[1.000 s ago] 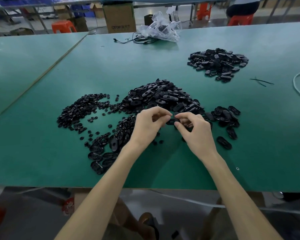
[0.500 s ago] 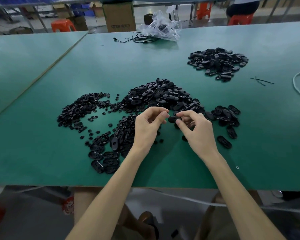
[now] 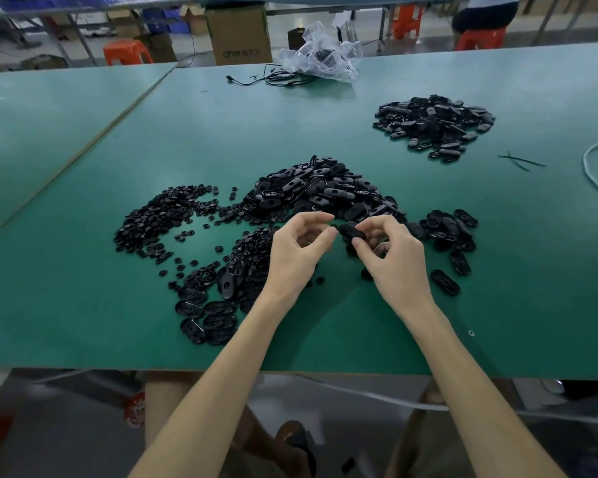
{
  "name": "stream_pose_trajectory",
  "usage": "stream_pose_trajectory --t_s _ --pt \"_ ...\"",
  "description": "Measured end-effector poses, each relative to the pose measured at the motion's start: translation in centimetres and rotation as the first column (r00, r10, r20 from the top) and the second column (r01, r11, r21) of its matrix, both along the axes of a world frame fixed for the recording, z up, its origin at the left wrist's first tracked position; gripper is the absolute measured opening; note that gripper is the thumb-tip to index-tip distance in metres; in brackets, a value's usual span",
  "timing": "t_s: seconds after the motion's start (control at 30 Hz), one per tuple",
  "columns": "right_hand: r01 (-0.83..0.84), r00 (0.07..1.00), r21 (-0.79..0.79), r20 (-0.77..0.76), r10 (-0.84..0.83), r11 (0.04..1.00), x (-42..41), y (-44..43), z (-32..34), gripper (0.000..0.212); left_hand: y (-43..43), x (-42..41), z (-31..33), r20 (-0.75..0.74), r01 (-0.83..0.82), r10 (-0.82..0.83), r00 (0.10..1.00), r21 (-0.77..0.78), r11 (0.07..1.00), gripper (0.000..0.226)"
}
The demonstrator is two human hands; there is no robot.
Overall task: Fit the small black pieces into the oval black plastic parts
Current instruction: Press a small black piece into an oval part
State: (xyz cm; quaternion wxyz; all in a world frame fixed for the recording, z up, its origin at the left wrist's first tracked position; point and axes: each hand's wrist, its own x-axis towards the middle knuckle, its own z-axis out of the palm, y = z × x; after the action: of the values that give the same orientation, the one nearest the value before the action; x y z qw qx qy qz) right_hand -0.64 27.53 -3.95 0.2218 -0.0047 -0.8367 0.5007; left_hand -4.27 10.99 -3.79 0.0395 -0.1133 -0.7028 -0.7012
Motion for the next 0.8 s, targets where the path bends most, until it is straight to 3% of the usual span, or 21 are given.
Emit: stream_pose_trajectory --t_s 0.3,0.5,0.8 --pt "-0.001 1.0 -0.068 -0.003 0.001 0.998 0.07 -0.05 0.12 0.016 0.07 0.12 0.11 0.031 -0.002 0.002 1.0 -0.012 1.0 0.023" --pt "-0.061 0.998 -0.148 -0.018 0.059 0.987 0.26 -0.02 0.59 0.013 0.21 0.24 0.19 0.015 0.059 -0.058 0.998 -0.116 0.992 0.03" --pt "-0.126 0.992 -0.171 -0.017 0.125 0.977 0.43 0.18 0.63 0.02 0.19 0.29 -0.01 -0.029 0.095 -0.1 0.995 -0.146 0.985 0.016"
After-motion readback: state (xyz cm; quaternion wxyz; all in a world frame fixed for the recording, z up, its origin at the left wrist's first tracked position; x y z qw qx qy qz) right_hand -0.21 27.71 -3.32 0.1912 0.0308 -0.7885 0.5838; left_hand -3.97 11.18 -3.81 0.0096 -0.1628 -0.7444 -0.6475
